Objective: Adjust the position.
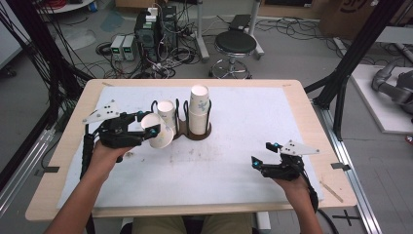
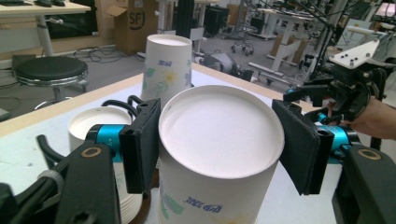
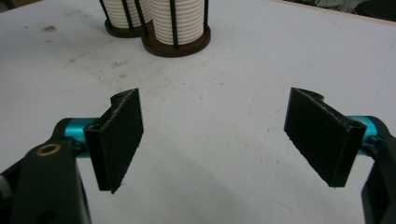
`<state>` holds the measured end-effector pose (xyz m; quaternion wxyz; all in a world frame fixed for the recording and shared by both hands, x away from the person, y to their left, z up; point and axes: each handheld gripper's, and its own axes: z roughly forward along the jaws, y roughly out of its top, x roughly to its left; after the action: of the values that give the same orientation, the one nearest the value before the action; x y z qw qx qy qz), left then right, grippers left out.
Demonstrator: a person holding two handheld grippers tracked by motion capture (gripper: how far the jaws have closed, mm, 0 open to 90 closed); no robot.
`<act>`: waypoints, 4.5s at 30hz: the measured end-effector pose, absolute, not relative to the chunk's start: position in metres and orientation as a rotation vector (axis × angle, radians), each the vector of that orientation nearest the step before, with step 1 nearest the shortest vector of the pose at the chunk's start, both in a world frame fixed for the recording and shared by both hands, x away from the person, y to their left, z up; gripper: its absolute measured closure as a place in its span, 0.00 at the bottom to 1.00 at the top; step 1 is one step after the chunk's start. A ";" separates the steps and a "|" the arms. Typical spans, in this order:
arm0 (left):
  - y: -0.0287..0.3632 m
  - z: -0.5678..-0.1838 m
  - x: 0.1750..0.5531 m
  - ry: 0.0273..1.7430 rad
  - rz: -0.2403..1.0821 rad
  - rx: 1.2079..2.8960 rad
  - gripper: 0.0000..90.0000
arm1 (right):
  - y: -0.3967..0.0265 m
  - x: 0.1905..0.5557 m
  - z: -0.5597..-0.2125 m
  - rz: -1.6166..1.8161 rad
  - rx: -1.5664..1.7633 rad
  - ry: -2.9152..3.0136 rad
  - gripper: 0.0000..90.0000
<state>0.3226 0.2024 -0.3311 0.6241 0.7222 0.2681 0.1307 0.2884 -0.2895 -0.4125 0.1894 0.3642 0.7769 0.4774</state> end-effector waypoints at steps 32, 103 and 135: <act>0.141 -0.356 0.319 0.480 0.183 1.789 0.40 | -0.198 0.315 -0.390 1.557 0.613 2.519 0.23; 0.111 -0.357 0.311 0.343 0.021 1.881 0.16 | -0.156 0.311 -0.400 1.553 0.287 2.680 0.38; 0.112 -0.353 0.316 0.261 -0.007 2.041 0.19 | -0.121 0.326 -0.356 0.941 0.021 2.925 0.38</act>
<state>0.3165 0.1119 -0.3531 0.5156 0.8499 0.1087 -0.0027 0.3264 -0.1212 -0.3556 0.0343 0.0067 0.9514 0.3060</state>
